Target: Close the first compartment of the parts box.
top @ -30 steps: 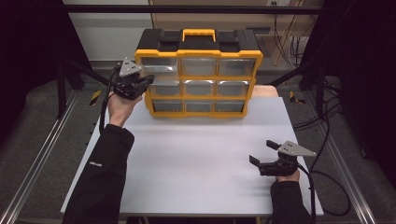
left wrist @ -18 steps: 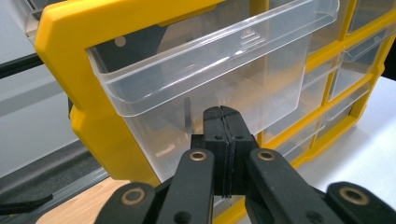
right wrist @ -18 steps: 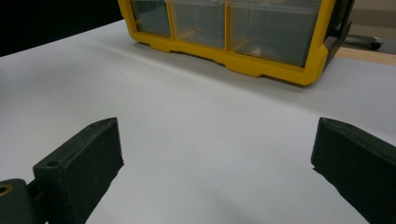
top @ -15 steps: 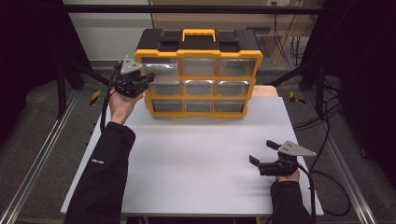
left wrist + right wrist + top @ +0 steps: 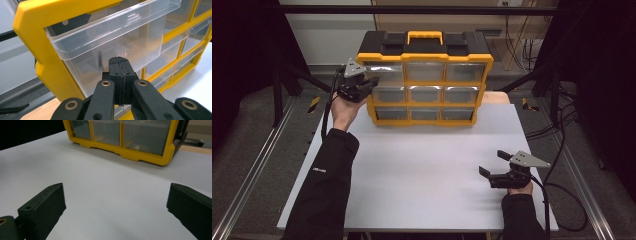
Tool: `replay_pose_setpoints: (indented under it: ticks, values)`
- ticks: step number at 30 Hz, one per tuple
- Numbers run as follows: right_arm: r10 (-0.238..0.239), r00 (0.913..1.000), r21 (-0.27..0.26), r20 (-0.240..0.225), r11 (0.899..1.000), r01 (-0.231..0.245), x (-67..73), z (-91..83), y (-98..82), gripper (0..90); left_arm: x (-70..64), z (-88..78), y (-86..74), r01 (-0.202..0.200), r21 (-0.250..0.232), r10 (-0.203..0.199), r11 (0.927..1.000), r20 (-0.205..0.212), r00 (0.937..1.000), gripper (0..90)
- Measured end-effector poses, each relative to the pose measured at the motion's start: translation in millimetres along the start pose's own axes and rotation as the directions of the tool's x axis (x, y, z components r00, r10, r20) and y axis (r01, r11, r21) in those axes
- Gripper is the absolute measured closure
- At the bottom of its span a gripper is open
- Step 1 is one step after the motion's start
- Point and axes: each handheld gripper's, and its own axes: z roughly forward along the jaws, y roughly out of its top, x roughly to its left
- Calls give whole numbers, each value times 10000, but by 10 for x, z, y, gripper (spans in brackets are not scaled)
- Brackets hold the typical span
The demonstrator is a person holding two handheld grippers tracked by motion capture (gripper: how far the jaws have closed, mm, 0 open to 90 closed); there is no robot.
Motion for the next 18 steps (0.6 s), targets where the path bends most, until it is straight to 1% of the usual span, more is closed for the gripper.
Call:
replay_pose_setpoints:
  ticks: [6, 9, 12, 18]
  values:
    - [-2, 10000, 2, 9, 10000, 2, -1, 0, 0, 22, 15, 21, 8, -50, 27, 50, 10000, -57, 10000, 890]
    - [-6, 10000, -3, 17, 10000, 6, 0, 1, 0, 22, 20, 33, 6, 17, -18, -17, 10000, -55, 10000, 890]
    - [-14, 10000, -7, 6, 10000, 14, -2, -2, 2, 22, 24, 46, 8, -61, -20, 61, 10000, -89, 9999, 890]
    - [-24, 10000, -19, 16, 10000, 24, -3, -3, 2, 22, 38, 74, 6, 1, -63, -1, 10000, -81, 10000, 890]
